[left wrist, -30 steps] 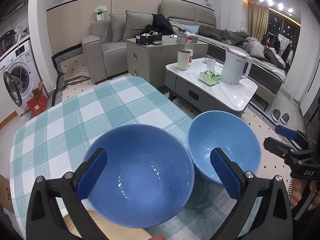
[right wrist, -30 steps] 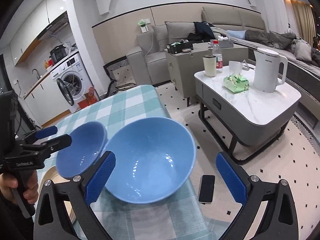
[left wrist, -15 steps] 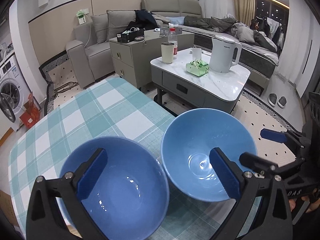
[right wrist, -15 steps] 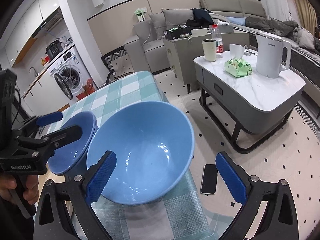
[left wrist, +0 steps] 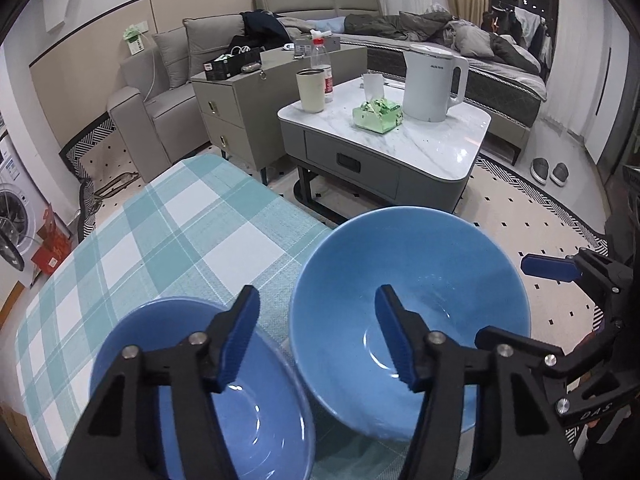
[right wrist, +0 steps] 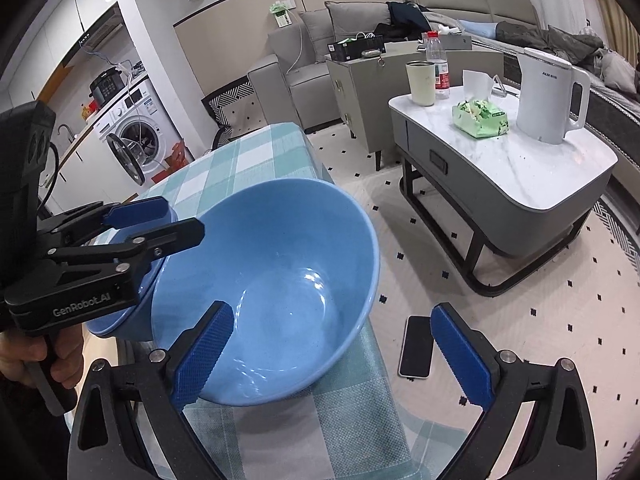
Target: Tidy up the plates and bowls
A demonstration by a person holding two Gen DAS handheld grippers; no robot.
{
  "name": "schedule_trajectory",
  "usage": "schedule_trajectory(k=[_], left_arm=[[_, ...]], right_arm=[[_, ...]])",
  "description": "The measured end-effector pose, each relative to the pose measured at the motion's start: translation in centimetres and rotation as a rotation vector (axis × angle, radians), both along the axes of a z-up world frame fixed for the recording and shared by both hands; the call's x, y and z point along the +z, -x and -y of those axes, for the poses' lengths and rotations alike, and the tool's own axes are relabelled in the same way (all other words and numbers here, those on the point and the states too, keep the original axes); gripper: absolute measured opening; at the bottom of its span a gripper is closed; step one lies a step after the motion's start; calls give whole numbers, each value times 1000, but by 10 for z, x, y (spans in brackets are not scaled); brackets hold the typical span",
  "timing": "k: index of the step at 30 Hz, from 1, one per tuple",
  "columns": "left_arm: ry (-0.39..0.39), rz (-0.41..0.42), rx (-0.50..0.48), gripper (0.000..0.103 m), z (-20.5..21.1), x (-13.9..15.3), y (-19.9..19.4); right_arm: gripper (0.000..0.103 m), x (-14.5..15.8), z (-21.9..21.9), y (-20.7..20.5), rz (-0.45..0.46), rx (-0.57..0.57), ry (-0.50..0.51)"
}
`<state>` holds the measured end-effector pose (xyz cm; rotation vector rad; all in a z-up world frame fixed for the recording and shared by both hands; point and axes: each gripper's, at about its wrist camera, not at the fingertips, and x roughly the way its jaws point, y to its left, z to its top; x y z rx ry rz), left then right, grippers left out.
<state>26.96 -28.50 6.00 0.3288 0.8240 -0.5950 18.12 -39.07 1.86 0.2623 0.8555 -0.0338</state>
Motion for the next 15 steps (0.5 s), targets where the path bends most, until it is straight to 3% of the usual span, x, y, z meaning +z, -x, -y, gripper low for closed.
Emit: schedule_trajectory(k=[5,15], left_arm=[[-32,0,-22,48,11,-6,1],[-60,-2,-26,38,15,-10,2]], right_arm=[[99,-4,-4,-2,-20,22,3],[85,-9,-12,-3,-45,57,21]])
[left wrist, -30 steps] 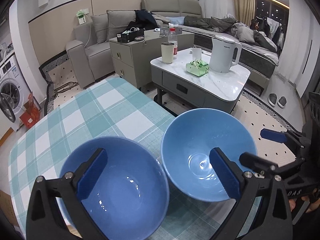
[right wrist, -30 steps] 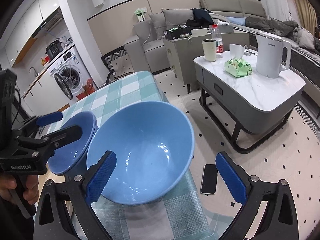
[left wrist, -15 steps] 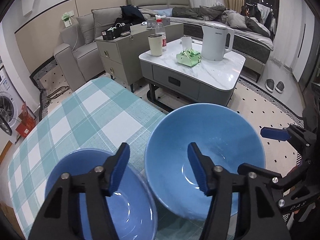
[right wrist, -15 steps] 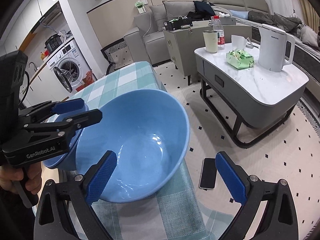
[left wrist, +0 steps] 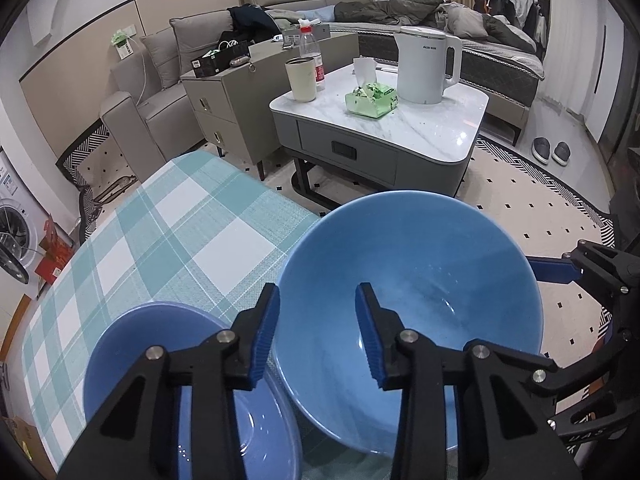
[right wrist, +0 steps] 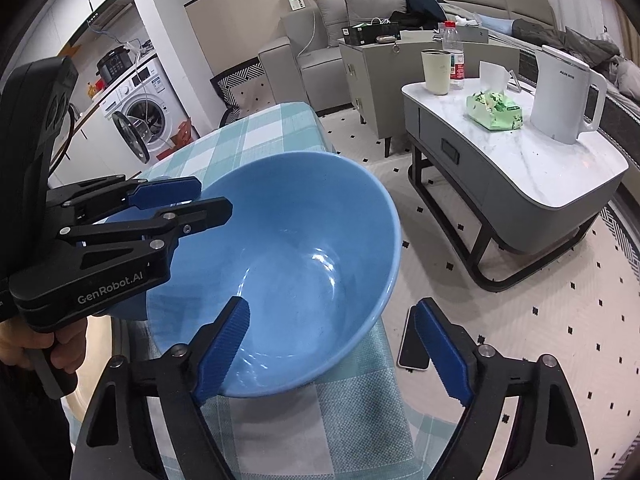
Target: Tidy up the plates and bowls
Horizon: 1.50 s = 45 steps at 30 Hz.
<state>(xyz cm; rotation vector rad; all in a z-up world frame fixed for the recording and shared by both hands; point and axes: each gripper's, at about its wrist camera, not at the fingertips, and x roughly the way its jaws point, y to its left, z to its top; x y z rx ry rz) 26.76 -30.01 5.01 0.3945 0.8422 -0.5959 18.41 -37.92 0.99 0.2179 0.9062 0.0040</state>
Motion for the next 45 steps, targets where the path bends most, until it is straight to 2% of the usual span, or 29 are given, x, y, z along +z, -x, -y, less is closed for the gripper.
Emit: schedule_trajectory(k=[6,14,25,28,33,41,45], left_arm=[[-3,0,-4,37,0,0,0],[20,9,20,37,-2,2,-5],[-22,-26,38,37,-2,-11,-11],[-25,-29,33,37,-2,-12,-10],[-35,-24,23,37,-2,-12,-7],[-69,-5,4,37,1,-14,0],[-75,-2,8,37,1,-14,1]], right_arm=[[77,3,-7,2,15,31,21],[77,3,-9,1,17,38,29],[77,3,-10,1,15,42,32],[72,5,-11,1,21,51,29],[68,4,-10,2,21,44,41],[67,4,-6,2,21,34,47],[59,5,-4,3,26,19,53]])
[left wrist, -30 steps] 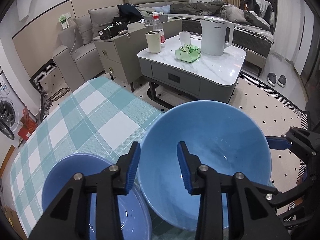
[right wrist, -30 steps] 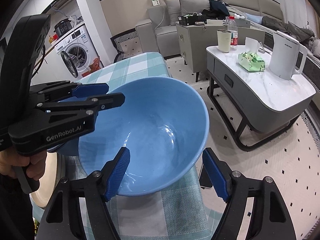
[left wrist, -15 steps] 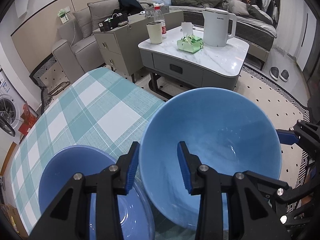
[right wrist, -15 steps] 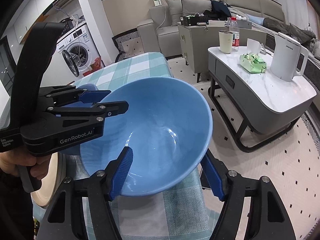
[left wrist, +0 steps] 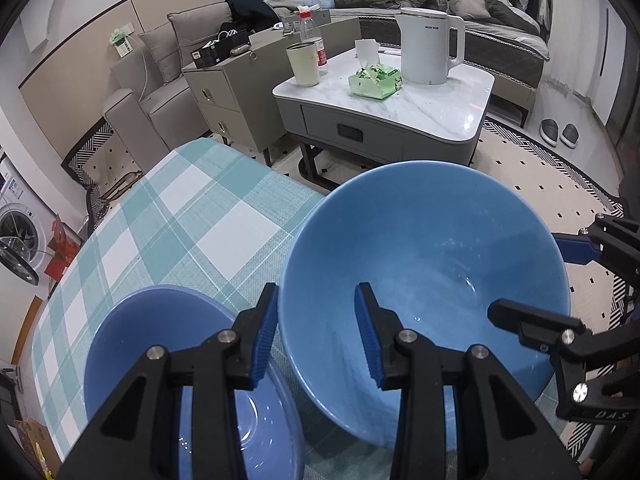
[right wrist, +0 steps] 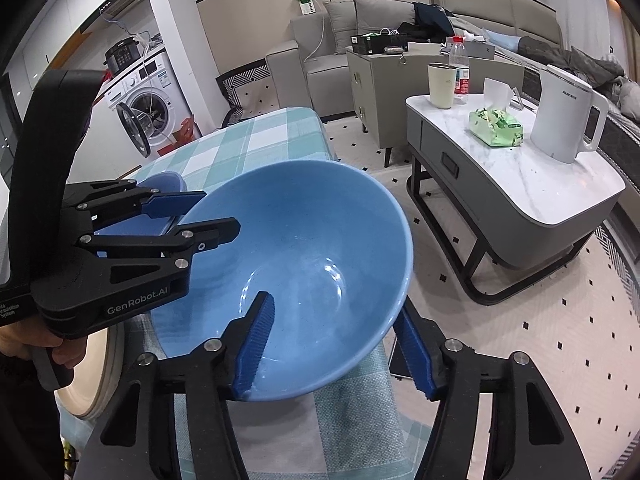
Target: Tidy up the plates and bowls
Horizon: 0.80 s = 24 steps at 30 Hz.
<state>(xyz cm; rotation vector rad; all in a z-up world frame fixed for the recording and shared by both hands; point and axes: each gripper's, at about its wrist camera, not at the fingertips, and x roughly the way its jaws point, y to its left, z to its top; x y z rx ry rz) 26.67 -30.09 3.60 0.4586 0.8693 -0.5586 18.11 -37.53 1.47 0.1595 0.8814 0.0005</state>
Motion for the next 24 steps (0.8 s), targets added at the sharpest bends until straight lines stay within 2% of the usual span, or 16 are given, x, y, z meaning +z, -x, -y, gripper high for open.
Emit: schedule_trajectory(k=[4,11,15,19,24], left_arm=[[-11,7,-2,37,1,0,1],[-7,7,-6,36,2,1,3],[10,-2,-5,34,-1,2,4],[19,-3,4,26,-4,3,3],[31,-7,12,23,-5,2,2]], right_arm=[[52,1,4,0,8,-15,-4],[46,-1,9,0,15,-43,10],[37,-2,12,0,18,-63,19],[29,-2,18,0,21,-82,8],[25,-2,22,0,25,-99,0]])
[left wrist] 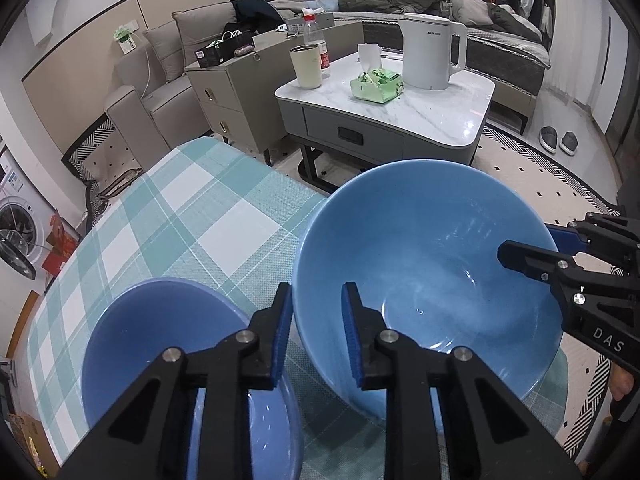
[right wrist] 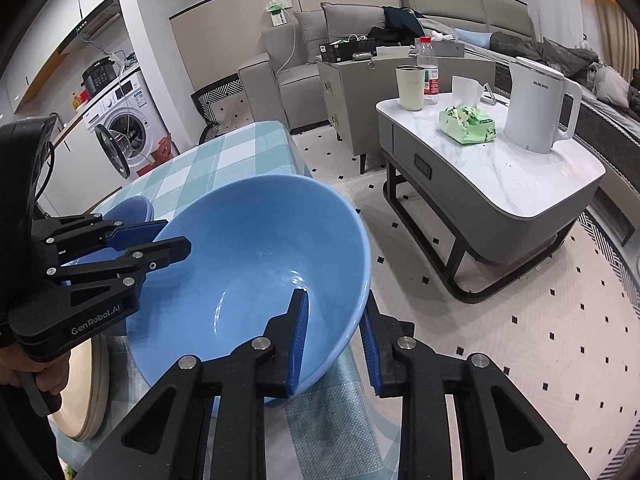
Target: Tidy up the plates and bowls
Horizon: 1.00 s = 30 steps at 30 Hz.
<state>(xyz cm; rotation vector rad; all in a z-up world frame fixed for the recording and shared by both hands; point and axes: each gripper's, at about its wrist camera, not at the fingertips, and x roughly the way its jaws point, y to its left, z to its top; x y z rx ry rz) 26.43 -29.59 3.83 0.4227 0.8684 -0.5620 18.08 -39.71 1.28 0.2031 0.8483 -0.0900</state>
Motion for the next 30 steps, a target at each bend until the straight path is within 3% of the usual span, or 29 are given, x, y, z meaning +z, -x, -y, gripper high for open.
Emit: schedule_trajectory(k=[23,30], left_arm=[[48,6,4,23,-6,13,6],[66,22,12,23,-13,23,8]], right_arm=[[25,9,1,5,41,-20,-3],[25,20,-2,11,89,-12,-4]])
